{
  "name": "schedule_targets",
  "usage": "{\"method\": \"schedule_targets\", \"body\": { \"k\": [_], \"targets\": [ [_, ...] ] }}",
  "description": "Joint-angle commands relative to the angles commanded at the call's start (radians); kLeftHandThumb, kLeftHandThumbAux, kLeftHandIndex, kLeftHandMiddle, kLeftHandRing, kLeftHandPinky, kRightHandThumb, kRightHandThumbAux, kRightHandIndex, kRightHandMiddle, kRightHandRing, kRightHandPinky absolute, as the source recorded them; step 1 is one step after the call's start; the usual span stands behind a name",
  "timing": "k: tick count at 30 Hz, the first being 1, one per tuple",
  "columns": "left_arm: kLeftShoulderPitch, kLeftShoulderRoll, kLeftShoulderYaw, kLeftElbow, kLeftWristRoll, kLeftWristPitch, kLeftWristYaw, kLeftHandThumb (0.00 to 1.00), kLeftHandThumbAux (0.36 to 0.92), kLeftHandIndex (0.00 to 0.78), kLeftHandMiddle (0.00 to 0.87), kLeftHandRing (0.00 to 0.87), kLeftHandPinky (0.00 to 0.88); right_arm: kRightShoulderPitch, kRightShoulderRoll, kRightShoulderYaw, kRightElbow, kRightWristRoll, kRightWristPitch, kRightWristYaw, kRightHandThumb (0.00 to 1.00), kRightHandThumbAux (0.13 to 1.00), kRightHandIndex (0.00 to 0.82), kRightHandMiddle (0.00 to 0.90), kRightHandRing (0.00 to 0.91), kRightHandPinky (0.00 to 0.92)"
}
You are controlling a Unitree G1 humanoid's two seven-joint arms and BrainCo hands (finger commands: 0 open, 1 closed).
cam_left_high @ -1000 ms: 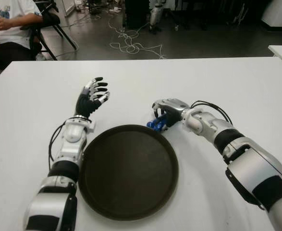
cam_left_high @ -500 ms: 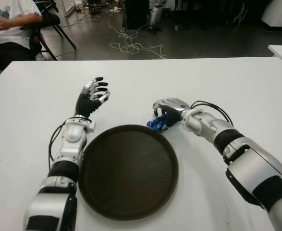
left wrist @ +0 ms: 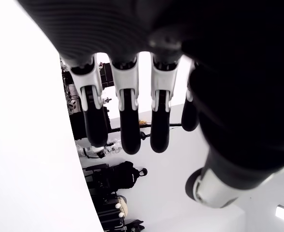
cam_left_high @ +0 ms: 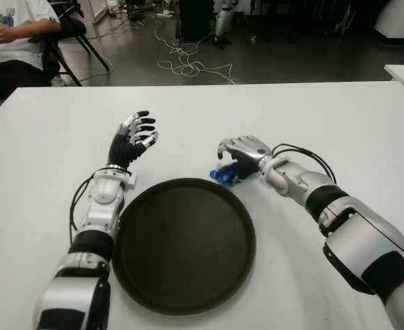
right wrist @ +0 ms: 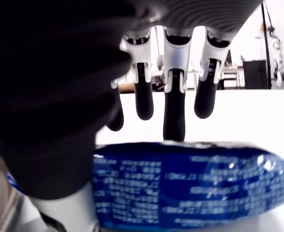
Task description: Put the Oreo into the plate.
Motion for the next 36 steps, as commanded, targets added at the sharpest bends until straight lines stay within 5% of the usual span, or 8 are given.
{"method": "schedule_targets", "body": {
  "k": [22,36],
  "targets": [
    [0.001,-0.004,0.001,-0.002,-0.001,0.001,0.007,0.251,0.754,0.184,0.275,0.265,0.283,-0.017,-0.011,-0.026,-0.004,0.012,-0.013,-0.009,0.009,0.894,0.527,0.677,0.689,0.682],
    [0.000,-0.004,0.002,0.002,-0.002,-0.002,0.008,0.252,0.736,0.195,0.279,0.268,0.291,-0.020,-0.018,-0.019,-0.004,-0.001,-0.003,0.009,0.029,0.907,0.519,0.645,0.651,0.629]
  ]
}}
